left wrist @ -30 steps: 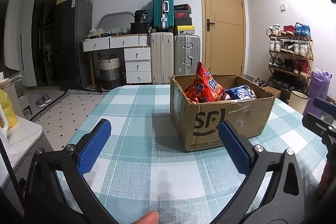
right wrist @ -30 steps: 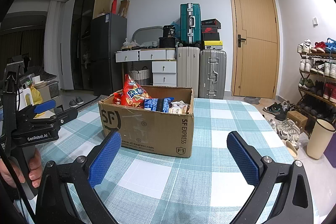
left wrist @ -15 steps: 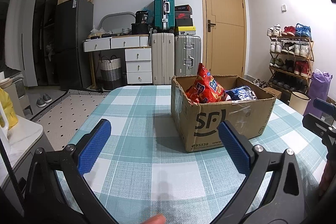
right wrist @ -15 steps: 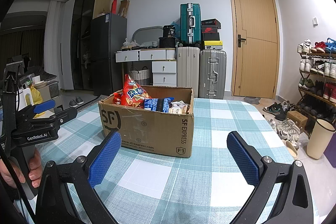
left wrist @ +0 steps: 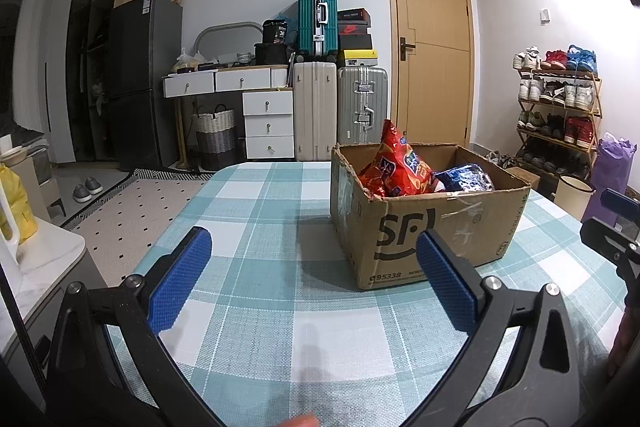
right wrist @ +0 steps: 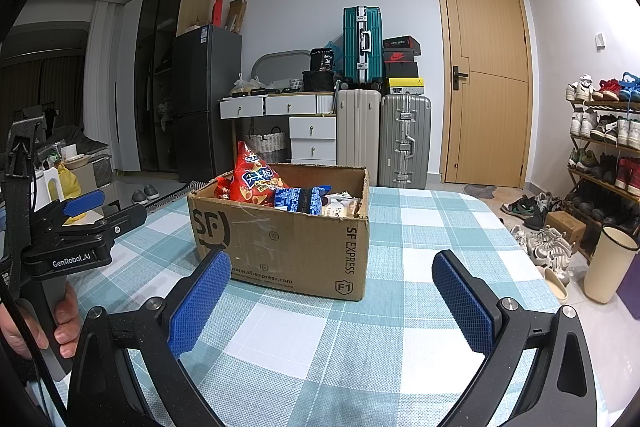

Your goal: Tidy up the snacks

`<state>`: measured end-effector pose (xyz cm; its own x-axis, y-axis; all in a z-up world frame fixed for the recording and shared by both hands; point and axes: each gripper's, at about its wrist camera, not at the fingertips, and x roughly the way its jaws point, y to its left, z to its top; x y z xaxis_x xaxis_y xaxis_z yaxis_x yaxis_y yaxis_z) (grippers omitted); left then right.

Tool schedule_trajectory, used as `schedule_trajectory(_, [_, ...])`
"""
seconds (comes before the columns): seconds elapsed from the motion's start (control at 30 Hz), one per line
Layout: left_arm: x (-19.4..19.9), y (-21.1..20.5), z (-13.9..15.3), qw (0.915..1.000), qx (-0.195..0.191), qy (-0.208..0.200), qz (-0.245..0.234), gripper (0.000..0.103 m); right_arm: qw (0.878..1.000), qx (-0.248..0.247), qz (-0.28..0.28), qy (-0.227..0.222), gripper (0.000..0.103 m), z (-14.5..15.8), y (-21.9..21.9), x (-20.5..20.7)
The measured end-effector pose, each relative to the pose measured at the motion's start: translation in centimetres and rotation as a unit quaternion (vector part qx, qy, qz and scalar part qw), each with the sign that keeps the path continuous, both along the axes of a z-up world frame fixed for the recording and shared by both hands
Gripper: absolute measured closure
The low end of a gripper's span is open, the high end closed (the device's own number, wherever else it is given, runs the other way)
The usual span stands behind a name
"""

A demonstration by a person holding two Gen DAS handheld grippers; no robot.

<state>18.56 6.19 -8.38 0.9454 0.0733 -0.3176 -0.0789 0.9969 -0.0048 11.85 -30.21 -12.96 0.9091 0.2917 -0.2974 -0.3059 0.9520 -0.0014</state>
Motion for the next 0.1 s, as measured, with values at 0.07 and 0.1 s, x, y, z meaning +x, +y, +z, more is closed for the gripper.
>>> schedule_trajectory(0.07, [0.02, 0.03, 0.0, 1.0, 0.0, 0.0, 0.0, 0.001, 1.0, 0.0, 0.0, 0.0, 0.001, -0.04, 0.05, 0.06])
schedule_trajectory(0.1, [0.06, 0.06, 0.0, 1.0, 0.0, 0.0, 0.0, 0.001, 1.0, 0.0, 0.0, 0.0, 0.001, -0.01, 0.0, 0.0])
